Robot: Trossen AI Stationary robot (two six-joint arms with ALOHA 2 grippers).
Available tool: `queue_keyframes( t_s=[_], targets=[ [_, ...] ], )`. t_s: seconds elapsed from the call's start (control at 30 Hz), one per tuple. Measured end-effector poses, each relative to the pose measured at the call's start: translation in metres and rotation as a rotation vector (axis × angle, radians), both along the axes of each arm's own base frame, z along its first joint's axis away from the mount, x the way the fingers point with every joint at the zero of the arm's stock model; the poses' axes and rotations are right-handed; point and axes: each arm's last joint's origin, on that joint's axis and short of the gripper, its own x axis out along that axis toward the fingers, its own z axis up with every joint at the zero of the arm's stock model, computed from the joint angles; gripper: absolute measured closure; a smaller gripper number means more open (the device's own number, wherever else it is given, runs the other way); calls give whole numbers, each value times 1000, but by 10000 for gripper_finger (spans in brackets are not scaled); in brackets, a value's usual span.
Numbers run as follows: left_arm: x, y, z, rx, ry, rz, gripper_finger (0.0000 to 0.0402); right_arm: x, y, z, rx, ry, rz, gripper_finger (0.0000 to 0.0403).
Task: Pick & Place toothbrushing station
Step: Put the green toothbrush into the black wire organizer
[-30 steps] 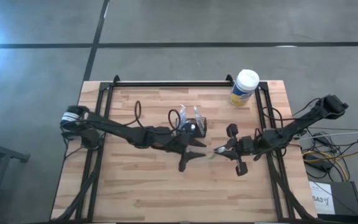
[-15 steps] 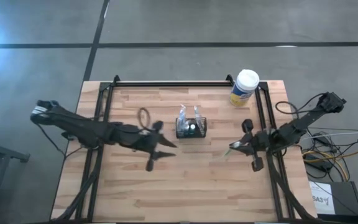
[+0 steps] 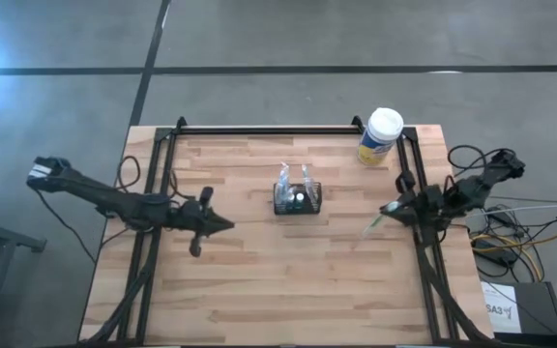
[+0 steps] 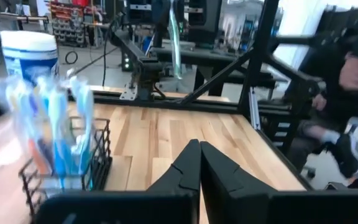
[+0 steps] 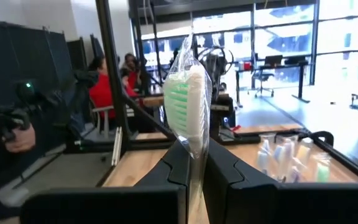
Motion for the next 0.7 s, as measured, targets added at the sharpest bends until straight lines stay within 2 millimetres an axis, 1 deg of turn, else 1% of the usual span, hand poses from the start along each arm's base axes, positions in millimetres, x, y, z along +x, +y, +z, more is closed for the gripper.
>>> queue_keyframes(
  t_s=[0.07,0.2,0.37,0.4,0.6,0.7],
  targets=[
    [-8,2,-11,-38,-7,-2,397,-5,-4,-7,1,-11,-5,390],
    [-17,5,-24,-85,-1,-10,392,-11,-8,-31,-9,-10,-26,390],
    [-22,6,-27,-68,-18,-12,396,-17,-14,-53,24,-44,-74,390],
    [-23,7,-27,-65,-21,-12,397,-16,-13,-56,20,-38,-84,390],
    [-24,7,-28,-62,-18,-13,388,-14,-13,-64,15,6,-129,390],
    [-23,7,-28,-61,-18,-13,385,-14,-14,-61,42,-22,-142,390]
  ],
)
